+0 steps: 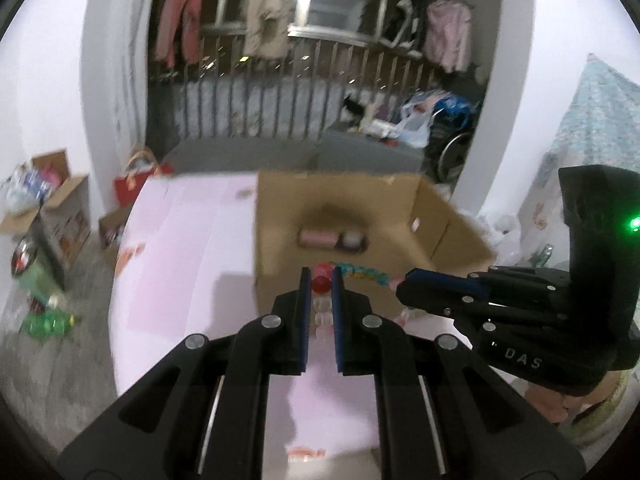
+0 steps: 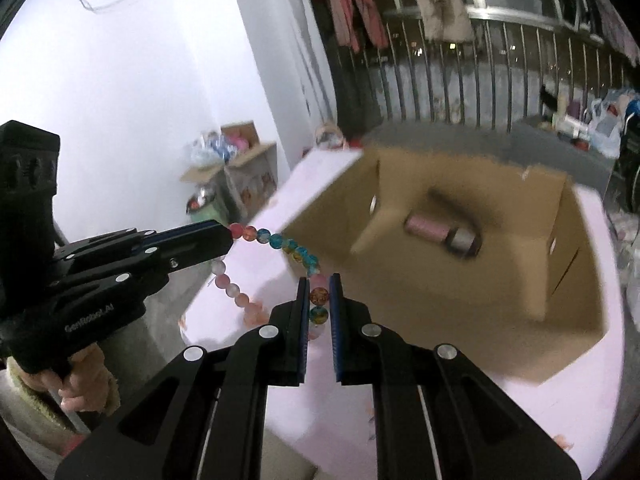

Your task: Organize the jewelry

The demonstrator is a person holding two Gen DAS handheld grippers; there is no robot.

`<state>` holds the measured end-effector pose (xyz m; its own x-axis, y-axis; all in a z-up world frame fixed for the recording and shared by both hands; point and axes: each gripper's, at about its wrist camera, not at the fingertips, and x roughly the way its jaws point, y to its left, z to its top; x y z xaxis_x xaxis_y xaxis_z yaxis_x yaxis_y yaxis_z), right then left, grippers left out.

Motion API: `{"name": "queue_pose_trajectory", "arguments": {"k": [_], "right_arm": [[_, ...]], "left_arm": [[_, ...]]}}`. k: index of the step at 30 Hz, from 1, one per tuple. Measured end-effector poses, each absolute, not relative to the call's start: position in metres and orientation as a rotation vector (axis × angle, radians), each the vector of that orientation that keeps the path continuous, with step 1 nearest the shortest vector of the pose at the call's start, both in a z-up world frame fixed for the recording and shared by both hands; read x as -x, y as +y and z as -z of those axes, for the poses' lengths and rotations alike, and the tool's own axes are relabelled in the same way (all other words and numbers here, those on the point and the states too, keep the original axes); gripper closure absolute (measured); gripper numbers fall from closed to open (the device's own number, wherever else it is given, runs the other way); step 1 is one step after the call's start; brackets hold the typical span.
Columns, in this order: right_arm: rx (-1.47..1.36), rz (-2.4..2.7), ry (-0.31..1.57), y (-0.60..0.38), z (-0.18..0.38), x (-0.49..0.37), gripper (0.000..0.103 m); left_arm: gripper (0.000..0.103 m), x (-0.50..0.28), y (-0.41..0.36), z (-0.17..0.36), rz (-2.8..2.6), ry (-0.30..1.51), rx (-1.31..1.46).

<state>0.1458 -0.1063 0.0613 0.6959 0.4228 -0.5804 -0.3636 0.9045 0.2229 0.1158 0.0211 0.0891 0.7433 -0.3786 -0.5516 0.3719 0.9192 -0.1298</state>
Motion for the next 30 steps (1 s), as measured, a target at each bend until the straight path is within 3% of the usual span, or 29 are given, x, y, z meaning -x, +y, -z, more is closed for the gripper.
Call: {"name": "queue_pose_trajectory", "arguments": {"k": [8, 21, 25, 30], "right_arm": [[-0.15, -0.408, 0.717, -0.142, -0.079, -0.211, 0.093], [-0.079, -0.399, 1.011, -0.122, -0.014, -0.283, 0.093], [-0.084, -0.401, 1.027, -0.123, -0.007, -0.283, 0.092], [-0.111, -0.38, 0.989, -0.143, -0.022, -0.281, 0.092]], "left_arm": [[0.094, -0.187, -0.006, -0.107, 0.451, 0.639, -0.006], [0.094, -0.273, -0.019, -0.03, 0.34, 0.911, -0.089], [0.077, -0.275, -0.012, -0.026, 0.324, 0.91, -0.084], [0.077, -0.264, -0.005, -0.034, 0.308, 0.871, -0.072]]}}
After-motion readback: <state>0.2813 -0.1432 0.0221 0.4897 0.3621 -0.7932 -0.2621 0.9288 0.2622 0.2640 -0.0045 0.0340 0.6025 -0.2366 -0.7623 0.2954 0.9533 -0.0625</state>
